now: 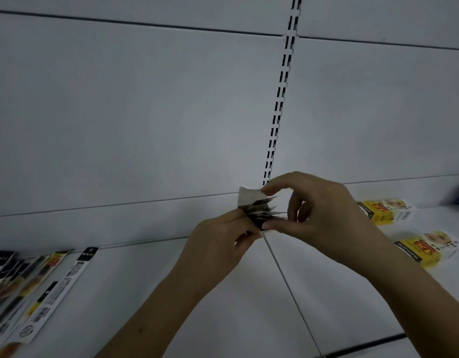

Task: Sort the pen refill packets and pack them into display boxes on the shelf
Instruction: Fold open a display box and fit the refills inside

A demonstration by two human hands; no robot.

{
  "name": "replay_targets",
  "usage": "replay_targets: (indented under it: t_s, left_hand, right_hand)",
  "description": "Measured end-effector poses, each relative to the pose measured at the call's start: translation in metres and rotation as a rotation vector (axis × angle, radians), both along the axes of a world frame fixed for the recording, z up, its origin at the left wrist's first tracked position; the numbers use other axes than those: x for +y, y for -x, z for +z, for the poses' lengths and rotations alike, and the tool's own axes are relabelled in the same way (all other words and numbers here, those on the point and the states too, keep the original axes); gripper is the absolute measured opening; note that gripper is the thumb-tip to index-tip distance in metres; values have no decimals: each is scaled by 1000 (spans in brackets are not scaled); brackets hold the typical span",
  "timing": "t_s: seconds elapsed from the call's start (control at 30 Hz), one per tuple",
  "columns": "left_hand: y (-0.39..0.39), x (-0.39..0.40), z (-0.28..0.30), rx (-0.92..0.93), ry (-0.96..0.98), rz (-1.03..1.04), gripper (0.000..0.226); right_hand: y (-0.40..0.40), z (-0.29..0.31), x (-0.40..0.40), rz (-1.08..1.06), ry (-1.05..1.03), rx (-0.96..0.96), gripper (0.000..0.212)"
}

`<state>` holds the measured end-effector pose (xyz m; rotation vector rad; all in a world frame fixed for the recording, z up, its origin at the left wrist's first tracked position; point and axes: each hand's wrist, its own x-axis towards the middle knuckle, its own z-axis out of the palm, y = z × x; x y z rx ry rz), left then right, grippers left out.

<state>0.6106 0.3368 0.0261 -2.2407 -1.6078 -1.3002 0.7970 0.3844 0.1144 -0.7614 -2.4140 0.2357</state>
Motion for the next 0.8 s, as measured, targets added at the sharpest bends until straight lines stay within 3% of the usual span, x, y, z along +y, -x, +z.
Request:
replay_targets:
  t_s: [0.13, 0.27, 0.37, 0.47, 0.53, 0.67, 0.8]
  left_hand:
    - [-2, 2, -2, -7, -5, 1, 7]
    - [-3, 3, -4, -1, -14, -19, 11]
    - [-1, 3, -5, 7, -46, -21, 12]
    - [-1, 3, -6, 33, -92, -13, 16]
    - [-3, 3, -7, 57, -109, -21, 15]
    - [-3, 6, -17, 126, -191, -12, 15]
    - [-1, 8, -23, 157, -257, 3, 15]
  right_hand:
    - [9, -13, 7, -44, -129, -39, 17]
    - [13, -22, 13, -130, -183, -203, 20]
    - [10, -16, 10, -88, -184, -205, 27]
    - [11, -15, 9, -68, -251, -171, 14]
    - [16, -19, 13, -101, -332, -261, 8]
    - [31, -31, 25, -243, -418, -537, 29]
    - [42, -40, 35, -276, -475, -513, 51]
